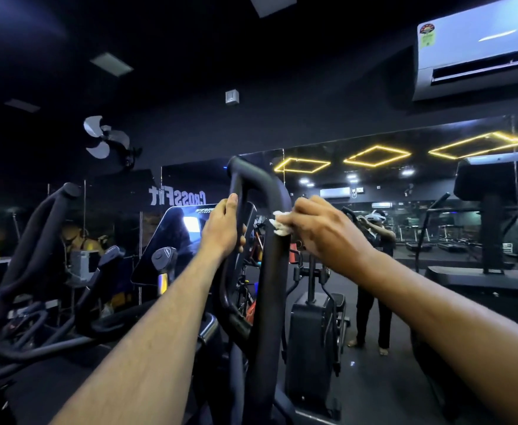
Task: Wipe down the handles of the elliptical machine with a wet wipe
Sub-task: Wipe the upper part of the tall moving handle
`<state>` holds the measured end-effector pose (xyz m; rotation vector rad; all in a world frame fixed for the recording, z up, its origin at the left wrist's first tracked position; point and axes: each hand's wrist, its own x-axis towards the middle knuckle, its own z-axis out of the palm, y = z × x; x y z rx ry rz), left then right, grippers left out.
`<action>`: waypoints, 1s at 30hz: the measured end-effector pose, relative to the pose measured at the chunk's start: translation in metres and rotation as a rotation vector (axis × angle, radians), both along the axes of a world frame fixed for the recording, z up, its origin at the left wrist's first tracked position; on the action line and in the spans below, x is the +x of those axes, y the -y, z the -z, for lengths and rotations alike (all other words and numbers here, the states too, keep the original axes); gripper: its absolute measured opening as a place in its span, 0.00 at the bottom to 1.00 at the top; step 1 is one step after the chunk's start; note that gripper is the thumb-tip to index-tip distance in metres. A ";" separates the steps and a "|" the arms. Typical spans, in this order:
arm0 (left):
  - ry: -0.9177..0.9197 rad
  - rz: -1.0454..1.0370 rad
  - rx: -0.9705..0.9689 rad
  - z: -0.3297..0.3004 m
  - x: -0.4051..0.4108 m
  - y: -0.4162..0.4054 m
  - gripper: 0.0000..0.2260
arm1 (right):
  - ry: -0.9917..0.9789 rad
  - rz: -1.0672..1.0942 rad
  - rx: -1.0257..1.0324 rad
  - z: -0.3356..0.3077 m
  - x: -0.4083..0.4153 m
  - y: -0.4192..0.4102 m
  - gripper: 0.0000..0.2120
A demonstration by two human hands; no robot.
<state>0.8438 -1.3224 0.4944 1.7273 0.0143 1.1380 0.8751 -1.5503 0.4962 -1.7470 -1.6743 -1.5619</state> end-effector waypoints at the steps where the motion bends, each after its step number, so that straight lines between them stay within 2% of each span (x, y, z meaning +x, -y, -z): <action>1: -0.001 -0.001 -0.004 0.000 0.000 0.000 0.17 | -0.012 -0.012 0.046 -0.004 0.002 -0.004 0.09; 4: 0.004 0.006 0.001 0.000 -0.003 0.002 0.17 | -0.040 0.004 0.116 -0.004 -0.007 -0.024 0.07; 8: 0.011 0.009 -0.003 0.001 -0.002 0.002 0.17 | 0.045 0.036 -0.119 0.012 -0.008 -0.006 0.12; 10: 0.001 0.010 -0.009 0.000 -0.001 0.002 0.17 | 0.032 0.006 -0.078 0.007 0.000 0.001 0.14; 13: -0.001 0.012 -0.006 0.000 -0.002 0.001 0.17 | -0.013 -0.020 0.038 0.002 -0.005 -0.015 0.10; 18: 0.001 -0.002 -0.014 0.001 -0.001 0.001 0.17 | 0.071 0.015 -0.173 0.018 -0.012 -0.013 0.10; 23: -0.006 0.019 -0.026 0.001 0.000 -0.001 0.18 | 0.029 0.035 -0.054 0.003 -0.010 -0.020 0.10; 25: -0.007 0.025 -0.028 0.001 -0.001 0.000 0.18 | 0.034 0.073 -0.089 0.008 -0.015 -0.026 0.08; 28: -0.007 0.001 -0.013 0.002 -0.001 0.001 0.18 | 0.059 0.107 -0.210 0.013 -0.012 -0.010 0.13; 30: -0.002 0.007 -0.016 0.001 -0.003 0.001 0.17 | 0.067 0.119 -0.191 0.008 -0.011 -0.001 0.13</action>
